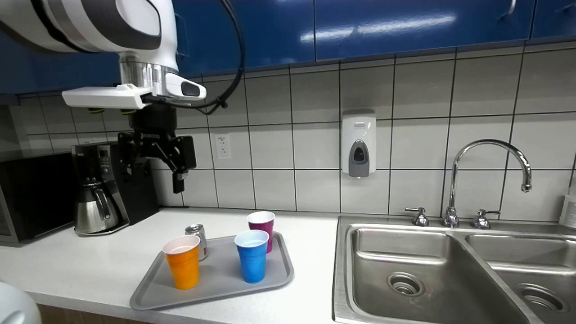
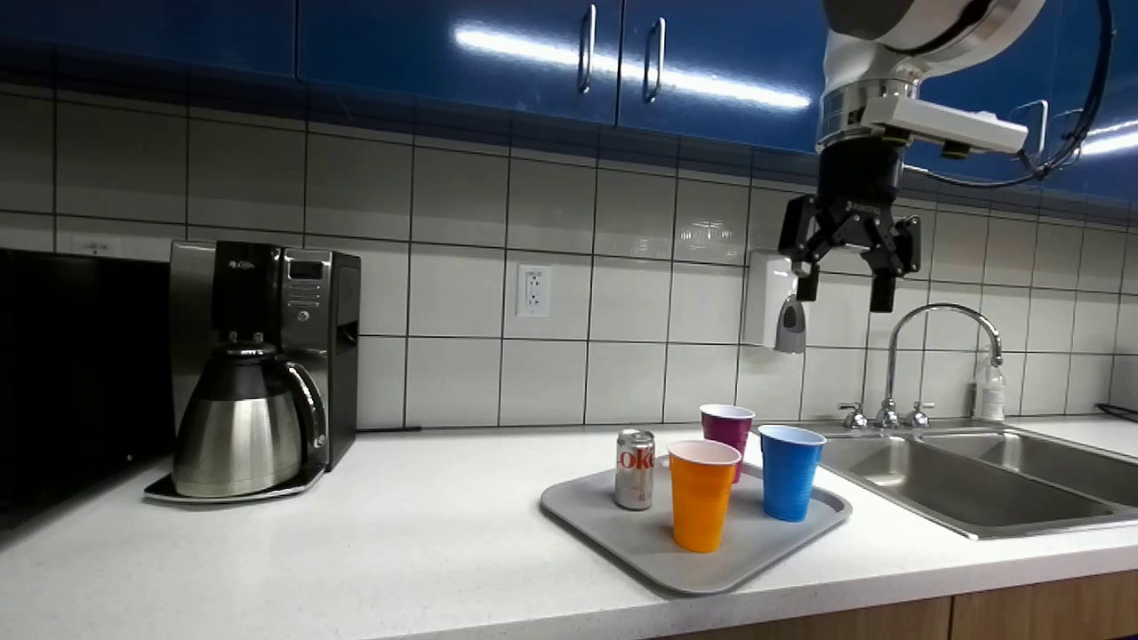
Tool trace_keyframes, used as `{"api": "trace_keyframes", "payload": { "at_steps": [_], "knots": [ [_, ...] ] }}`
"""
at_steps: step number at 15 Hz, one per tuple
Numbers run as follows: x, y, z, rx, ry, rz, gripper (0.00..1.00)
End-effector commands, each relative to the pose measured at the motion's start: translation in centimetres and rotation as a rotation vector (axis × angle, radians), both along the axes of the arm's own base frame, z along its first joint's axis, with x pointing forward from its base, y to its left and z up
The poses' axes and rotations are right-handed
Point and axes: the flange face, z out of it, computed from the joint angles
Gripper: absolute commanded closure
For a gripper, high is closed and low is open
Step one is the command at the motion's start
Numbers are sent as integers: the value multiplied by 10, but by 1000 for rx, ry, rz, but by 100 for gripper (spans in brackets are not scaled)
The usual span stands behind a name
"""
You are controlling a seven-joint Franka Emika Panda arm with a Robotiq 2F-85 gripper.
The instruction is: Remove the orange, blue and purple cups from the tray
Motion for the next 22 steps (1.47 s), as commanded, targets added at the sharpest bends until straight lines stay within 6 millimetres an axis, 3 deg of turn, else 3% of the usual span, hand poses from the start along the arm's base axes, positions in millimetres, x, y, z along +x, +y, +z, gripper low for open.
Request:
{"api": "trace_keyframes", "payload": {
  "at_steps": [1,11,22],
  "knots": [
    [4,4,-14,-17,-40,-34,0],
    [30,9,-64,-37,-103,-54,0],
    [61,33,-124,-66,-113,-52,0]
  ]
}}
